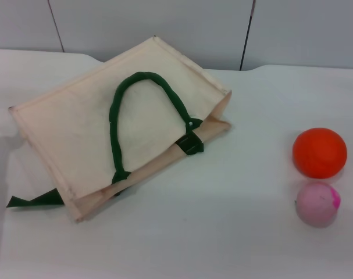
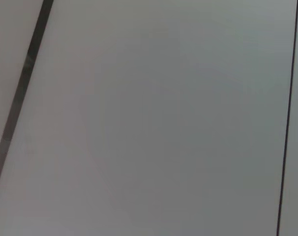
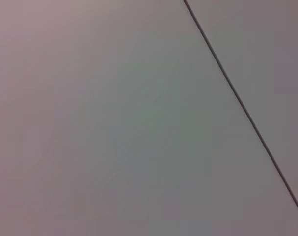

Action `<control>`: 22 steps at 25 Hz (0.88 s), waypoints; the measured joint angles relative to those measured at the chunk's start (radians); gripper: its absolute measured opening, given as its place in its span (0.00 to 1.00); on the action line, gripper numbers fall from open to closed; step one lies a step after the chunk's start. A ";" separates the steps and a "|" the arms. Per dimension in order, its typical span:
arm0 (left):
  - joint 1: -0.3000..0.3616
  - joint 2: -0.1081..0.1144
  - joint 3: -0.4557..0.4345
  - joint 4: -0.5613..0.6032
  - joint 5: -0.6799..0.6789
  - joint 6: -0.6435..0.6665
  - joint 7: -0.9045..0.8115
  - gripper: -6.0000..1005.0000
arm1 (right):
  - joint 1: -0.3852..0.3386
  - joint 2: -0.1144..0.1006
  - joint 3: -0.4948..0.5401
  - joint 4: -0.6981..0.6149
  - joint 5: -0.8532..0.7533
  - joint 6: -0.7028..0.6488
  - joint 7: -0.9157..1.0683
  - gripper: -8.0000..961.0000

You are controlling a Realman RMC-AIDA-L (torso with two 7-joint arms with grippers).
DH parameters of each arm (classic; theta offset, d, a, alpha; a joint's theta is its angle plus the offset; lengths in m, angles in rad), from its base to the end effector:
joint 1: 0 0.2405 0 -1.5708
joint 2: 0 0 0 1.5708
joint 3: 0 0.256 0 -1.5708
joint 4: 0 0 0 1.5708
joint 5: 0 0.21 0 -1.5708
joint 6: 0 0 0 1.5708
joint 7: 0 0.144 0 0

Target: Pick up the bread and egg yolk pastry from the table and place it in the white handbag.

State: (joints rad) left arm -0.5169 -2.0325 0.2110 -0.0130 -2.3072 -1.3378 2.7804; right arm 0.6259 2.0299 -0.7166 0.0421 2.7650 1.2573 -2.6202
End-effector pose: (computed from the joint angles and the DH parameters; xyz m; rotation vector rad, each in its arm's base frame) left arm -0.3560 0.3410 0.0777 -1.1484 -0.5797 -0.8847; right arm 0.3271 0.3778 0.0612 -1.2221 0.7152 1.0355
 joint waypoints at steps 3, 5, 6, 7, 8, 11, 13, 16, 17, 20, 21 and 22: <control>-0.002 -0.001 0.004 -0.008 0.004 0.000 0.000 0.88 | 0.000 0.000 0.002 0.001 0.005 -0.011 0.000 0.93; -0.003 -0.001 0.005 -0.010 0.004 -0.001 -0.002 0.88 | -0.001 0.000 0.003 0.002 0.005 -0.014 0.000 0.92; -0.004 -0.001 0.005 -0.010 0.004 -0.006 -0.005 0.88 | -0.001 0.000 0.004 0.003 0.004 -0.014 0.000 0.92; -0.004 -0.001 0.005 -0.010 0.005 -0.009 -0.007 0.88 | -0.002 0.000 0.004 0.004 0.004 -0.014 0.000 0.92; -0.004 -0.002 0.005 -0.010 0.005 -0.014 -0.009 0.88 | -0.002 0.000 0.004 0.004 0.004 -0.014 -0.001 0.93; -0.001 -0.002 0.006 -0.011 0.007 -0.022 -0.012 0.88 | -0.003 0.002 -0.002 0.005 0.000 -0.014 -0.008 0.93; 0.000 -0.002 0.007 -0.012 0.007 -0.023 -0.012 0.88 | -0.004 0.002 -0.005 0.006 -0.003 -0.014 -0.009 0.93; -0.002 -0.002 0.007 -0.014 0.008 -0.024 -0.012 0.88 | -0.014 0.002 -0.005 0.007 -0.002 -0.012 -0.009 0.92; -0.004 -0.002 0.008 -0.019 0.008 -0.031 -0.012 0.88 | -0.016 0.002 -0.003 0.006 -0.001 -0.012 -0.009 0.92; -0.003 -0.001 0.009 -0.027 0.008 -0.064 -0.012 0.88 | -0.015 0.002 -0.001 0.006 -0.001 -0.010 -0.007 0.92; -0.002 -0.002 0.009 -0.028 0.008 -0.074 -0.012 0.88 | -0.013 0.002 -0.002 0.005 -0.002 -0.008 -0.005 0.92; -0.002 -0.002 0.009 -0.028 0.008 -0.082 -0.012 0.88 | -0.013 0.002 -0.002 0.005 -0.002 -0.007 -0.004 0.92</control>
State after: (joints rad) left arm -0.5185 -2.0340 0.2198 -0.0408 -2.2988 -1.4202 2.7685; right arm 0.6131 2.0317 -0.7188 0.0467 2.7633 1.2501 -2.6244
